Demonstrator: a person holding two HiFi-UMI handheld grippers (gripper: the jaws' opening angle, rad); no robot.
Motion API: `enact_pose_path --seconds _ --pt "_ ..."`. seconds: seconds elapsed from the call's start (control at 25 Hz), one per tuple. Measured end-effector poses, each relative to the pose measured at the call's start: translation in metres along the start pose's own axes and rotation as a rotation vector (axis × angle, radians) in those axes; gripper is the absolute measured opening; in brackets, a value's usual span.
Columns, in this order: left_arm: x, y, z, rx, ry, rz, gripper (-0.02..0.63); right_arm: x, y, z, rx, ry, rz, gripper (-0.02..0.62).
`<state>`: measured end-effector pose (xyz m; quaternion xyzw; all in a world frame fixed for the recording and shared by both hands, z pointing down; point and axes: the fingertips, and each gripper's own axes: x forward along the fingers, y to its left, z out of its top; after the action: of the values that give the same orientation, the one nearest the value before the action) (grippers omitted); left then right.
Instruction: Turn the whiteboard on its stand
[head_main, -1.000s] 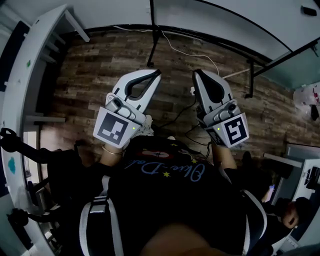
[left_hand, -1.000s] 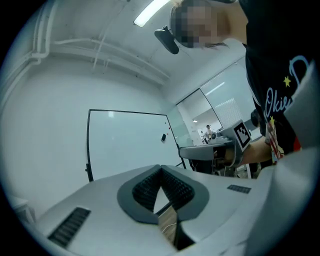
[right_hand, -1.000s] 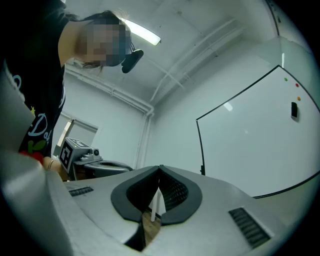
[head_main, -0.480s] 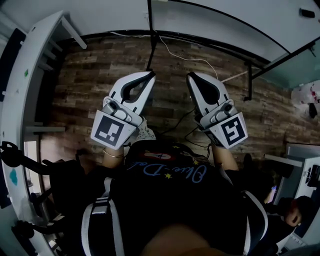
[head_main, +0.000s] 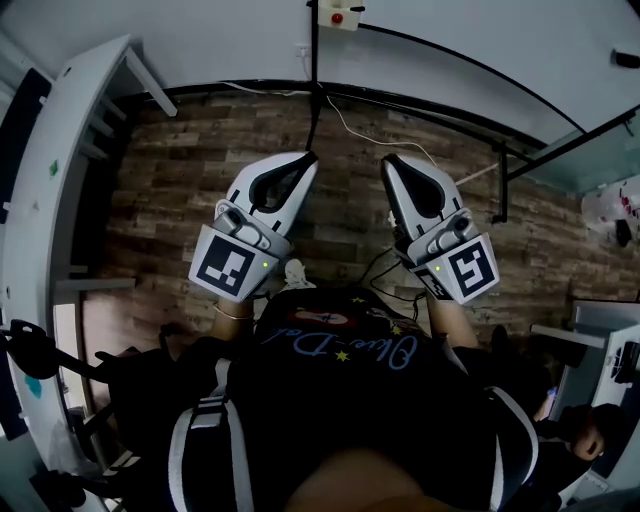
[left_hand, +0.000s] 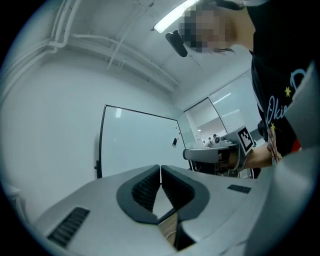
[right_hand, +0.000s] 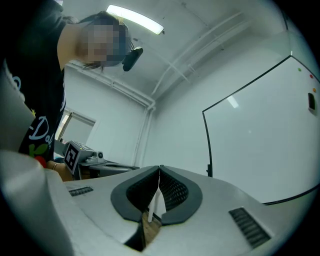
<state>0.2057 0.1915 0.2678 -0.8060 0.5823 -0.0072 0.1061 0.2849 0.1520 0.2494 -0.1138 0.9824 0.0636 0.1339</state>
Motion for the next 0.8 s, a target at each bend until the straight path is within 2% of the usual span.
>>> enact_pose_path --seconds 0.32,0.8 --pt "-0.004 0.053 -0.013 -0.028 -0.014 -0.014 0.035 0.053 -0.002 -0.02 0.008 0.019 -0.018 0.023" --pt "-0.026 0.122 -0.029 -0.027 0.02 -0.035 0.035 0.124 0.002 -0.04 0.01 0.039 -0.034 0.023"
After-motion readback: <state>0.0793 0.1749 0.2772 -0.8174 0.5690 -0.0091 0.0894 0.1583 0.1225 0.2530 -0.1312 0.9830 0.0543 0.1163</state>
